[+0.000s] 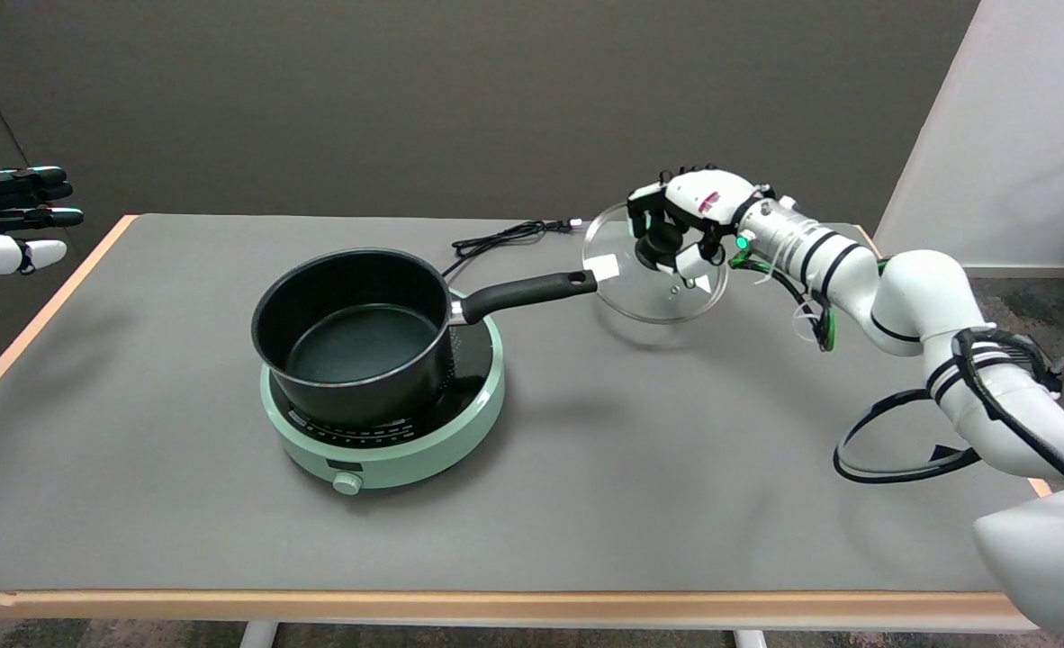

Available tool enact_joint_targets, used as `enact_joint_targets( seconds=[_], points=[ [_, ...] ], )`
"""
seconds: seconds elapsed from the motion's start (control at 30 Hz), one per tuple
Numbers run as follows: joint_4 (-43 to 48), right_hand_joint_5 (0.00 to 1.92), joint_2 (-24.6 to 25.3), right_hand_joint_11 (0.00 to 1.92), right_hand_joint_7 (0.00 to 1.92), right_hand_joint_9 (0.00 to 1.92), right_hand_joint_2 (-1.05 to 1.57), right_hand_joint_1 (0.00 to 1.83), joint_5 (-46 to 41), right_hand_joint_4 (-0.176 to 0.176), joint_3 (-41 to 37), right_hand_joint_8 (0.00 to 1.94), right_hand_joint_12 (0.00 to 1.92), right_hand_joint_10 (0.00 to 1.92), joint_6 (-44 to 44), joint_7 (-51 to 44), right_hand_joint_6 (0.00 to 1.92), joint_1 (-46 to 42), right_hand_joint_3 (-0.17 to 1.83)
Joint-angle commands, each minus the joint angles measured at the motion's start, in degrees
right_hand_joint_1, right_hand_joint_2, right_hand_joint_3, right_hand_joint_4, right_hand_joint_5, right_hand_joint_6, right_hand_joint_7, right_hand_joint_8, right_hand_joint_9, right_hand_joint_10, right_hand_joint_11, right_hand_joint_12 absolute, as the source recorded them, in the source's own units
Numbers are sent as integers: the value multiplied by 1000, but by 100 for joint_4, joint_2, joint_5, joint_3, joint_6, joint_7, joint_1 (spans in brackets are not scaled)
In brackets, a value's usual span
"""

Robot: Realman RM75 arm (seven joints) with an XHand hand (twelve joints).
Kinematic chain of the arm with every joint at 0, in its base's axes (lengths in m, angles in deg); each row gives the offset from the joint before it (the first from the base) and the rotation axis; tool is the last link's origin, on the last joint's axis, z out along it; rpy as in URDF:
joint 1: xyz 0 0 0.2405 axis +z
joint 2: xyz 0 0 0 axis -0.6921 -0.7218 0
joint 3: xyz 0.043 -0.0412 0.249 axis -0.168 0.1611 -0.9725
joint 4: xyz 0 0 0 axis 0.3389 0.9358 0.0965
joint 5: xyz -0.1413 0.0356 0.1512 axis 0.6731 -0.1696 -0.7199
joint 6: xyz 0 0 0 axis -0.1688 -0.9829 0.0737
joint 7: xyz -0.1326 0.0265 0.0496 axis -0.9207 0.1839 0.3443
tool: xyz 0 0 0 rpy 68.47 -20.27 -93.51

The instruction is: Pick up the pot lid.

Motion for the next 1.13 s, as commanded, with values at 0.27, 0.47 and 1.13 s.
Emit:
enact_joint_targets(
  seconds=[0.27,0.47,1.13],
  points=[
    [1537,578,0,678,801,754,842,1497,-5,176,-148,1406,1921,1708,-172,824,1368,-123,733],
    [1970,580,8,680,802,755,841,1497,-15,176,-168,1405,1921,1707,-358,1149,1366,-69,734],
    [1981,593,689,695,812,759,827,1500,-641,162,1579,1403,1921,1713,-869,1385,1341,1711,758]
  ],
)
